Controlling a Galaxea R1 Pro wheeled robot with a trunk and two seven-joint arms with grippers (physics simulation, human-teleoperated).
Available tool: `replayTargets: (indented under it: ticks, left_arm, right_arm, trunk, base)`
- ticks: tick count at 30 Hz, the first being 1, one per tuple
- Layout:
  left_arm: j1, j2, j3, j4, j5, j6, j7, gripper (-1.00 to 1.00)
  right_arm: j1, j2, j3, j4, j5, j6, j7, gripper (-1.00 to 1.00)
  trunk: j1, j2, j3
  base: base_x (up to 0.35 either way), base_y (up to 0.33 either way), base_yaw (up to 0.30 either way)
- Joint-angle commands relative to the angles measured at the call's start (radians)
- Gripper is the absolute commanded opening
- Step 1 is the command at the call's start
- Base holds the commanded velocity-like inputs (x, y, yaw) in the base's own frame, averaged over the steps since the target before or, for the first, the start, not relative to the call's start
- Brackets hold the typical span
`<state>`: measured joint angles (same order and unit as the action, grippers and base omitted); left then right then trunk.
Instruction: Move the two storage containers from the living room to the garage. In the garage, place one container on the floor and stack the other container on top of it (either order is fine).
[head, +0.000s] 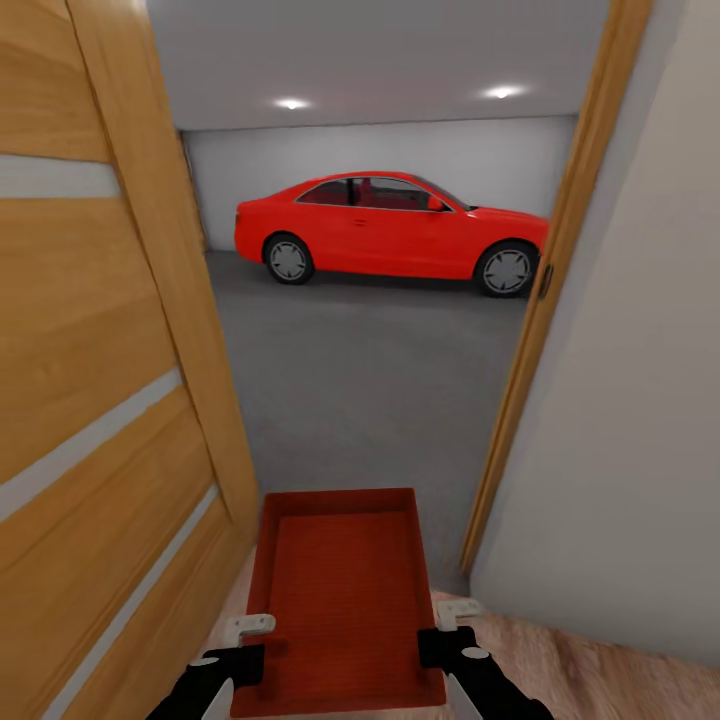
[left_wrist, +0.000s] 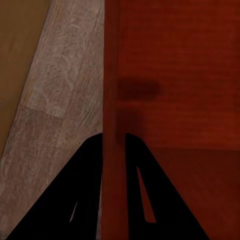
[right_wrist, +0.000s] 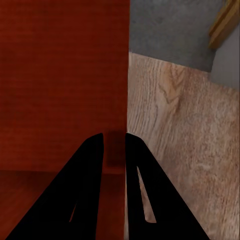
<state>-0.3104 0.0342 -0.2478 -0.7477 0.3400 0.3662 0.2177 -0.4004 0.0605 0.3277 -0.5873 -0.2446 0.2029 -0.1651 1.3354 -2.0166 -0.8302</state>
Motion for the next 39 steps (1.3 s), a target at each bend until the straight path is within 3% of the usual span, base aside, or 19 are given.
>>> replayTargets:
  ticks: [1, 9, 26, 39]
  left_arm:
    - [-0.001, 0.001, -0.010, -0.035, 0.026, -0.001, 0.009, -1.00]
    - [-0.001, 0.001, -0.010, -0.035, 0.026, -0.001, 0.010, -1.00]
    - [-0.001, 0.001, -0.010, -0.035, 0.025, -0.001, 0.010, -1.00]
    - [-0.001, 0.001, -0.010, -0.035, 0.026, -0.001, 0.010, -1.00]
  right_arm:
    - [0.000, -0.001, 0.008, 0.000, -0.019, 0.004, -0.005, -1.00]
    - [0.000, -0.001, 0.008, 0.000, -0.019, 0.004, -0.005, -1.00]
    - [0.000, -0.001, 0.008, 0.000, -0.019, 0.004, -0.005, -1.00]
    - [0.000, -0.001, 0.008, 0.000, -0.019, 0.004, -0.005, -1.00]
  trunk:
    - [0.000, 0.000, -0.001]
    - [0.000, 0.000, -0.001]
    - [0.000, 0.000, -0.001]
    - [0.000, 0.000, -0.001]
  base:
    - [0.110, 0.281, -0.002]
    - [0.040, 0.091, -0.058]
    - [0.014, 0.008, -0.227]
    - [0.162, 0.125, -0.028]
